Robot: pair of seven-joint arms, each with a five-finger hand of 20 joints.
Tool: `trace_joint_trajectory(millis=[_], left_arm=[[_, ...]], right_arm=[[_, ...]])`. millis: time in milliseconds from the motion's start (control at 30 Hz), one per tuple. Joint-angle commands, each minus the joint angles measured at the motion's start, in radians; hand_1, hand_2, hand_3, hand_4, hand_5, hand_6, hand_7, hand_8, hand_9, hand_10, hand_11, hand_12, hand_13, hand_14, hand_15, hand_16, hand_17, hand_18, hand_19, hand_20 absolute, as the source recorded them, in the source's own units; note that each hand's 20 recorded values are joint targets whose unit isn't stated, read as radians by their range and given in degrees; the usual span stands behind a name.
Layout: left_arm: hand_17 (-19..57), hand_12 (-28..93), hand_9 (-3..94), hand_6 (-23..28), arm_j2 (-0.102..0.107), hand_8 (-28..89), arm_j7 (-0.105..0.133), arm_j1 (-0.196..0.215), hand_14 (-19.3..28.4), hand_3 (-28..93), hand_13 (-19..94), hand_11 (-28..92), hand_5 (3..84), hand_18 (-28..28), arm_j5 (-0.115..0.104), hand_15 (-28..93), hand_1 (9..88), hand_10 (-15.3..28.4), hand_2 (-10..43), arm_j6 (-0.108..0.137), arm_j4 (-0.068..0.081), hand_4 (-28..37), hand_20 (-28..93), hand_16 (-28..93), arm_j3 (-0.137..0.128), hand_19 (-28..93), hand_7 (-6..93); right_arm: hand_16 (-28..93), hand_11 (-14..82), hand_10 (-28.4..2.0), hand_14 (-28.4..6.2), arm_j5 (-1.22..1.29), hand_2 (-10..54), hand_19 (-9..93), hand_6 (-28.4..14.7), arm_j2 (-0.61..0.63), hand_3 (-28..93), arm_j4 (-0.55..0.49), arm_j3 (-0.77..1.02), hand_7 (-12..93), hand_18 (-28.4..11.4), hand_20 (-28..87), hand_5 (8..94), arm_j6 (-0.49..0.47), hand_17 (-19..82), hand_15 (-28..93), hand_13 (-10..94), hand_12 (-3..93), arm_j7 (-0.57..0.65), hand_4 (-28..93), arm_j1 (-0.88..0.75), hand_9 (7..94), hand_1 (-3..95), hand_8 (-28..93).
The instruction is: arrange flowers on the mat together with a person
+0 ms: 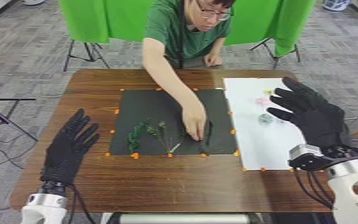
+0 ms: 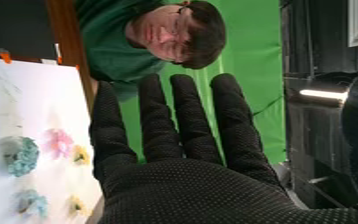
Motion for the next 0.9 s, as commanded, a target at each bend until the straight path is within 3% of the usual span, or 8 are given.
trace_joint_trajectory(millis=[33,267,367,467,533,633,700,900], left_arm=[[-11.5,15,18.4,2.7,-0.007,-9,-0.002,0.003,12.6,65,18,14,26.7,21.2,0.006,16,27.0,8.9,-6.8,-0.003,0.003,-28.3,8,6,0.003,38,13.1],[-11.6,15,18.5,2.6,-0.018,-9,0.003,-0.005,12.6,65,18,14,26.7,21.5,0.002,16,26.9,8.8,-6.7,-0.009,0.010,-28.3,8,6,0.012,38,13.1],[-11.6,15,18.6,2.6,-0.017,-9,-0.004,-0.004,12.6,65,18,14,26.7,21.6,0.002,16,26.8,8.9,-6.7,-0.009,0.008,-28.3,8,6,0.009,38,13.1],[-11.7,15,18.7,2.6,-0.030,-9,-0.011,0.006,12.6,65,18,14,26.8,21.7,-0.006,16,26.7,8.8,-6.7,-0.005,0.007,-28.3,8,6,0.013,38,13.1],[-11.6,15,18.8,2.6,-0.030,-9,-0.013,0.010,12.6,65,18,14,26.9,21.7,0.000,16,26.8,8.9,-6.6,-0.013,0.007,-28.3,8,6,0.010,38,13.1],[-11.6,15,18.9,2.7,-0.024,-9,0.000,-0.009,12.7,66,18,14,27.0,21.7,0.000,16,26.7,9.0,-6.7,-0.013,0.014,-28.3,8,6,0.018,38,13.0],[-11.6,15,18.9,2.7,-0.019,-9,-0.003,-0.007,12.7,66,18,14,27.0,21.7,0.004,16,26.6,8.9,-6.6,-0.017,0.009,-28.3,8,6,0.012,38,13.0],[-11.3,15,19.3,2.7,-0.025,-9,-0.003,0.025,12.7,66,18,14,27.4,21.6,-0.004,16,26.6,9.1,-6.8,-0.007,0.002,-28.3,8,6,0.004,38,13.0]], right_arm=[[34,8.2,-13.9,-12.7,-0.012,-6.4,39,-3.7,-0.004,80,0.007,-0.010,13,-22.7,22,34.2,-0.009,3,6,29,21.9,0.005,-26,0.014,34.4,14.4,-8],[34,8.4,-14.0,-12.8,-0.036,-6.3,39,-3.8,-0.008,80,0.015,-0.013,13,-22.7,22,34.2,-0.028,3,7,30,21.9,0.006,-26,0.017,34.5,14.5,-8],[34,8.4,-14.1,-12.7,-0.031,-6.3,39,-4.0,-0.013,80,0.018,-0.026,13,-22.7,22,34.2,-0.019,3,7,31,21.9,0.001,-26,0.024,34.7,14.6,-8],[34,8.6,-14.2,-12.6,-0.046,-6.5,39,-4.1,-0.007,80,0.020,-0.040,13,-22.8,23,34.3,-0.001,4,9,32,22.0,-0.009,-26,0.020,35.1,14.7,-8],[34,9.3,-14.3,-12.5,-0.070,-6.9,41,-4.2,0.000,81,0.019,-0.046,13,-22.8,23,34.7,0.008,4,11,32,21.9,-0.017,-26,0.021,35.8,15.0,-8],[29,11.6,-14.2,-12.7,-0.118,-7.5,45,-4.4,0.020,81,0.014,-0.056,15,-23.2,26,35.9,0.053,5,18,34,21.2,-0.030,-26,0.026,37.5,15.6,-9],[26,13.3,-13.8,-12.2,-0.183,-8.2,49,-4.6,0.035,81,0.009,-0.076,16,-22.9,28,36.7,0.111,7,21,36,21.0,-0.029,-26,0.032,38.9,16.6,-10],[21,16.9,-13.0,-11.6,-0.253,-9.5,60,-5.5,0.049,81,0.018,-0.079,18,-22.4,35,37.1,0.096,12,30,41,20.1,-0.047,-28,0.039,41.0,20.1,-11]])
